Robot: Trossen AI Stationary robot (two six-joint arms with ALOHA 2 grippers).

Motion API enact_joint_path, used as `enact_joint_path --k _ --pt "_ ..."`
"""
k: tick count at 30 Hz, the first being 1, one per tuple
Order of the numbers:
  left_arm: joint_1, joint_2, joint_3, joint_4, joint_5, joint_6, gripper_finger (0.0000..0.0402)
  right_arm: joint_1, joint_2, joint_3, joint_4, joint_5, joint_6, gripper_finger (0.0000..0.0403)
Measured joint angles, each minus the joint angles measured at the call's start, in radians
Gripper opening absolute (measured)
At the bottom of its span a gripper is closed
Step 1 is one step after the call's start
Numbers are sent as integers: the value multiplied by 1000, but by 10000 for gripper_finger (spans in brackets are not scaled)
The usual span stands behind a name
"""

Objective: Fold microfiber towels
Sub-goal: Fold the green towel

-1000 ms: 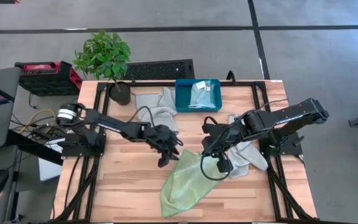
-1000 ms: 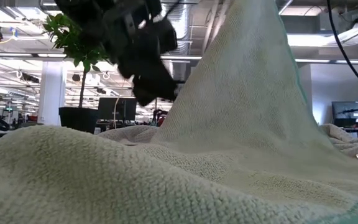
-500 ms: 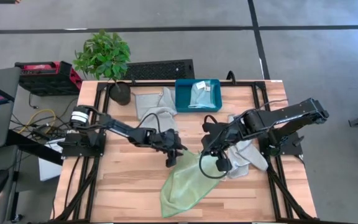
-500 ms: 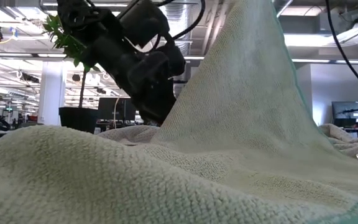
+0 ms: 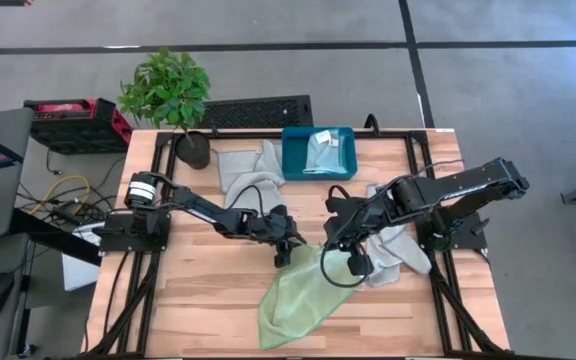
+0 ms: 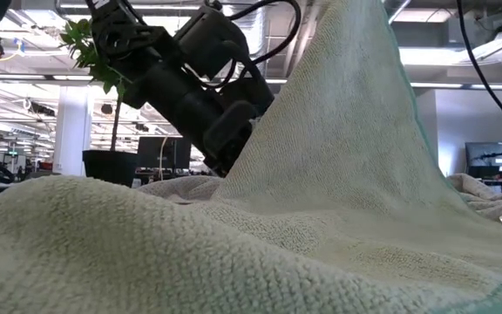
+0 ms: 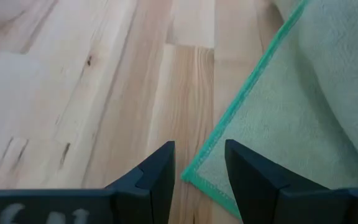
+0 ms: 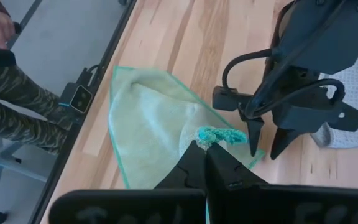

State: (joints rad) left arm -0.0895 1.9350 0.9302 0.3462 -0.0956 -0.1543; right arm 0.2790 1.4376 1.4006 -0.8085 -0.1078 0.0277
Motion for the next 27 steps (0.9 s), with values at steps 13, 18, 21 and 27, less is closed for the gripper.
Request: enact_joint_path --k 13,18,21,27 --pt "-1 59 8 -31 17 -7 132 -7 0 -1 -3 0 0 7" --pt "-2 61 8 -67 23 20 108 -21 0 -1 -12 0 2 7" --pt "-1 61 10 -104 23 20 61 -31 0 -1 -32 1 2 7" --pt "0 43 8 -118 31 -5 8 -48 0 -1 -69 1 13 7"
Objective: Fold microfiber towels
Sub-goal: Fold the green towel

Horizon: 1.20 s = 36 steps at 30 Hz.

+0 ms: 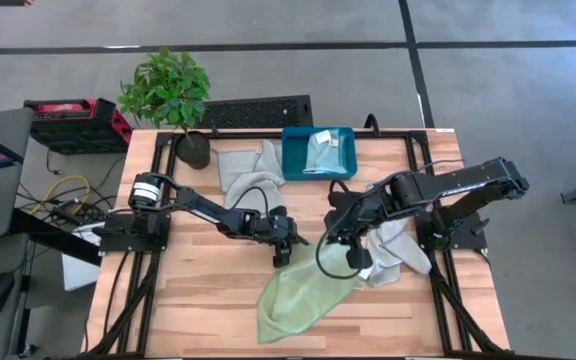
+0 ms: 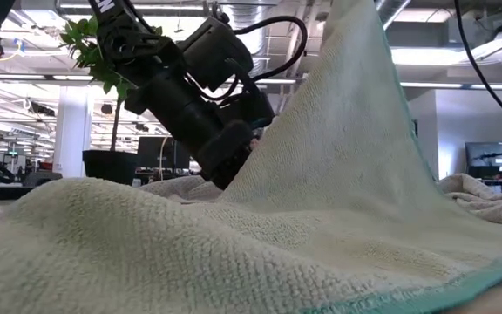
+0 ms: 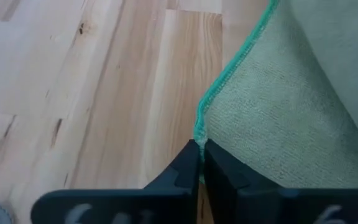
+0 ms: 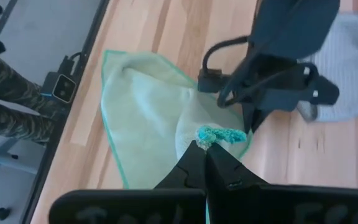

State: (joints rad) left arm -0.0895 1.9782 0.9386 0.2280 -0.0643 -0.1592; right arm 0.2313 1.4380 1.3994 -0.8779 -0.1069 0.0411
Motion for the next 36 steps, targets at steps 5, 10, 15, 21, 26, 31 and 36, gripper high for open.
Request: enact_joint_path --k 5,10,15,21,26,31,36 --pt "-2 -106 -11 -137 16 3 2 -5 0 0 -77 3 38 7" --pt "-2 -280 -6 -348 -21 36 1 -5 0 0 -145 4 86 7" --pt "-4 -458 -8 -543 -66 -16 1 -5 -9 0 -195 75 93 7" --pt "-7 -680 -6 -629 -145 -97 0 -5 -51 0 -233 249 152 7" --pt "-28 -848 -6 -698 -264 -113 0 -5 -103 0 -292 403 245 7" --pt "-42 -959 -5 -709 -374 -97 0 -18 -131 3 -333 553 323 7" --pt "-39 -1016 11 -698 -513 -4 0 -84 -116 1 -355 695 345 7"
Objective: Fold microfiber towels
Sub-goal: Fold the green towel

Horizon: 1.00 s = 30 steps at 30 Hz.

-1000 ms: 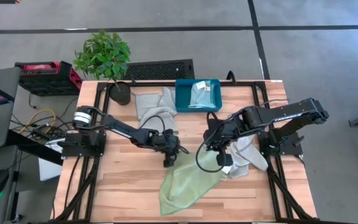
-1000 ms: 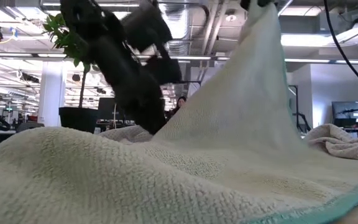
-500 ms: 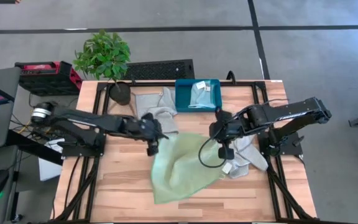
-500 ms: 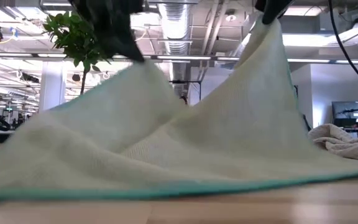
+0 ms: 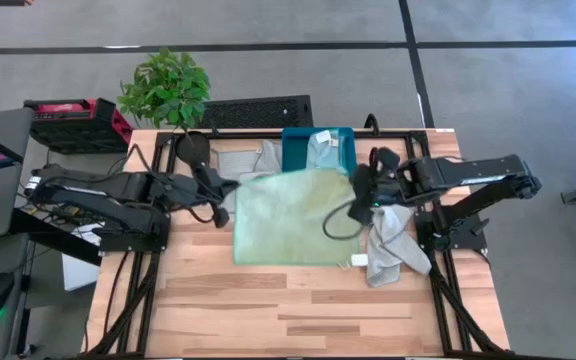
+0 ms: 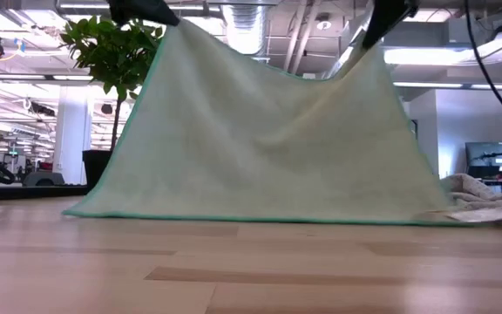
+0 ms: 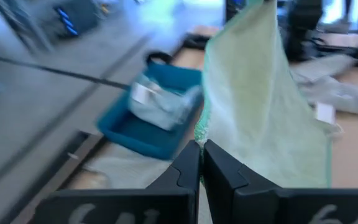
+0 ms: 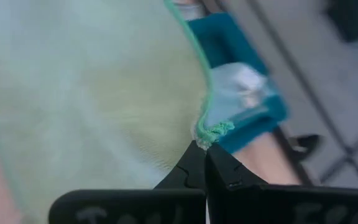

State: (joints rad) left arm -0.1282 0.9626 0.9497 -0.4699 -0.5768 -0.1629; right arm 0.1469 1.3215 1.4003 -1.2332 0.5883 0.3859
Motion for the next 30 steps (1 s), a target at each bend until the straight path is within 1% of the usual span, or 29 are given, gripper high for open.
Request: enact_joint_path --k 3,7,11,14,16,19,25,28,30 --pt "8 1 67 1 -73 84 0 -59 13 -1 13 120 0 7" --pt "20 24 185 -17 -94 205 0 -110 14 2 43 254 -11 7" --pt "15 61 299 -67 -91 282 0 -95 13 57 59 303 -74 7" --pt "-11 102 369 -126 -81 295 0 -51 9 99 61 307 -103 7" --pt "-39 128 396 -204 -74 281 0 -12 10 111 60 276 -103 7" --pt "-89 171 420 -277 -34 202 0 47 11 112 47 166 -85 7" --pt "-206 257 421 -446 90 -39 0 166 29 111 4 -42 2 7" --pt "-256 310 421 -528 145 -178 0 212 49 113 -6 -125 39 7" --pt "-282 354 421 -543 192 -252 0 241 70 109 -37 -173 66 7"
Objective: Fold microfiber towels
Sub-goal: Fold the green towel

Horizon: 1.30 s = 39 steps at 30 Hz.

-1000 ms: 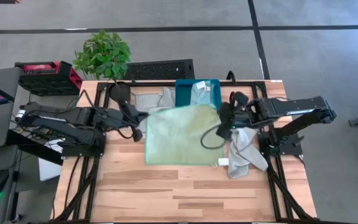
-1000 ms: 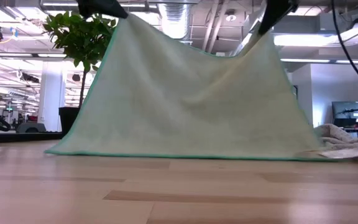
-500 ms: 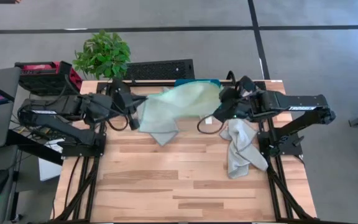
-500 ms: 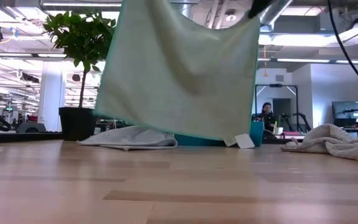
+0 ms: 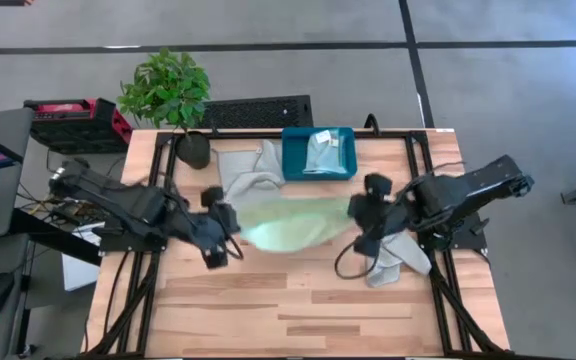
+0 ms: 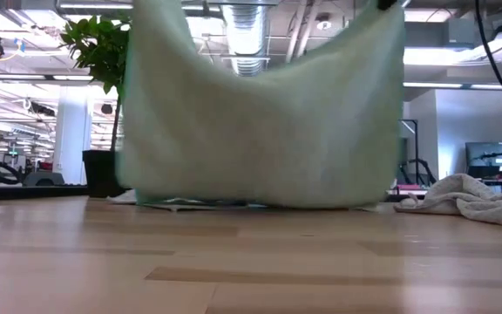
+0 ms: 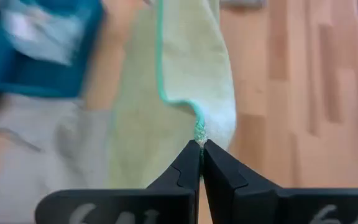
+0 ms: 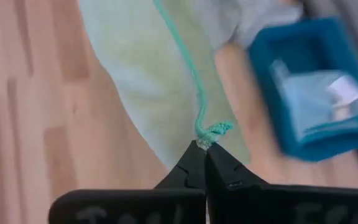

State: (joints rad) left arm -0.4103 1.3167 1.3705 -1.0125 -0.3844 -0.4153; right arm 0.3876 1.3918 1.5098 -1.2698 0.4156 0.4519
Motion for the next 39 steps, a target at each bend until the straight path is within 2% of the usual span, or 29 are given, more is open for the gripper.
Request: enact_joint_path --k 9,15,19,28,35,39 --pt "-102 210 0 -4 226 -196 0 82 109 -84 37 -242 13 7" --pt "-148 298 0 34 284 -292 0 105 139 -160 126 -327 29 7" --pt "-152 322 0 30 262 -359 0 106 136 -190 125 -308 80 7" --pt "-90 322 -2 -56 124 -550 0 38 174 -310 128 -240 132 7" --pt "-27 341 -70 -32 109 -582 0 -40 247 -357 157 -151 132 7" --pt "4 340 -106 -13 50 -600 0 -74 269 -358 159 -112 125 7"
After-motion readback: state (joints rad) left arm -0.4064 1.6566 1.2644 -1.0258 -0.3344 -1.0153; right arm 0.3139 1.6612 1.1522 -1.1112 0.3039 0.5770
